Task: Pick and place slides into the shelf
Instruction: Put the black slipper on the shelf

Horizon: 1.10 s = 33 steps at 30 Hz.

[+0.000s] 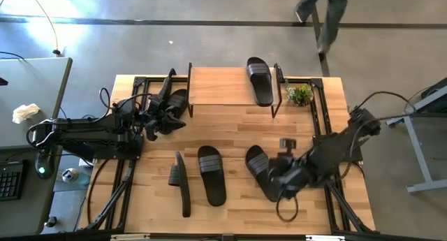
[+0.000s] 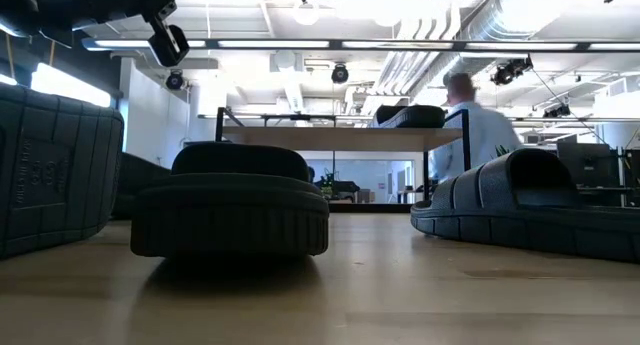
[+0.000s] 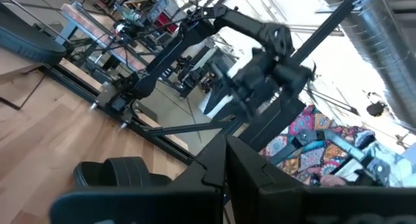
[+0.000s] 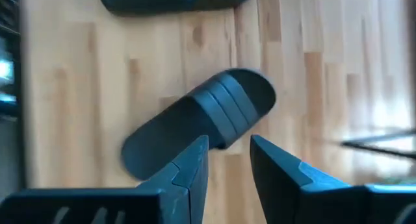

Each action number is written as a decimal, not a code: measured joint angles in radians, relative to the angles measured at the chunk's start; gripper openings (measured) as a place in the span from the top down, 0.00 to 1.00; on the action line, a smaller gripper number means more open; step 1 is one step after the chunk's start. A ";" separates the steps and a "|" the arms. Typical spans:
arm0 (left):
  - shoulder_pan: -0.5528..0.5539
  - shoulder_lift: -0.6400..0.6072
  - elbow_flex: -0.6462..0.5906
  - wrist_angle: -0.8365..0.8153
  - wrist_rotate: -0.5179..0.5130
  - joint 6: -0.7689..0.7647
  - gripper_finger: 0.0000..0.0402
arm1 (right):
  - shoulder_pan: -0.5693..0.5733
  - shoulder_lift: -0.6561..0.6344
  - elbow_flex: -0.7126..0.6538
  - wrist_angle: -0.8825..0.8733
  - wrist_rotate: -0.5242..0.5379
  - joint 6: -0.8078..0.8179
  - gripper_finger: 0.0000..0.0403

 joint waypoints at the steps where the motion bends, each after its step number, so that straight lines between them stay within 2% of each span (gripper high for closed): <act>1: 0.000 0.000 0.000 0.000 0.001 0.000 1.00 | 0.012 0.018 -0.030 -0.009 0.016 -0.006 0.74; 4: 0.000 0.000 0.000 0.000 0.005 0.001 1.00 | 0.042 0.061 -0.153 -0.041 0.061 0.014 0.74; 8: 0.000 0.000 0.000 0.000 0.007 0.001 1.00 | 0.065 0.080 -0.342 0.007 0.117 0.159 0.74; 12: 0.000 0.000 0.000 -0.001 0.013 0.002 1.00 | 0.080 0.079 -0.474 0.151 0.080 0.241 0.74; 15: 0.000 0.000 0.000 -0.003 0.015 0.002 1.00 | 0.095 0.079 -0.537 0.299 0.075 0.241 0.74; 20: 0.000 0.000 0.000 -0.006 0.015 0.003 1.00 | 0.098 0.078 -0.589 0.466 0.101 0.178 0.74; 26: 0.000 0.000 0.000 -0.007 0.015 0.003 1.00 | 0.073 0.078 -0.590 0.475 0.200 0.192 0.74; 33: 0.000 0.000 0.000 -0.008 0.015 0.003 1.00 | 0.040 0.078 -0.591 0.481 0.215 0.063 0.74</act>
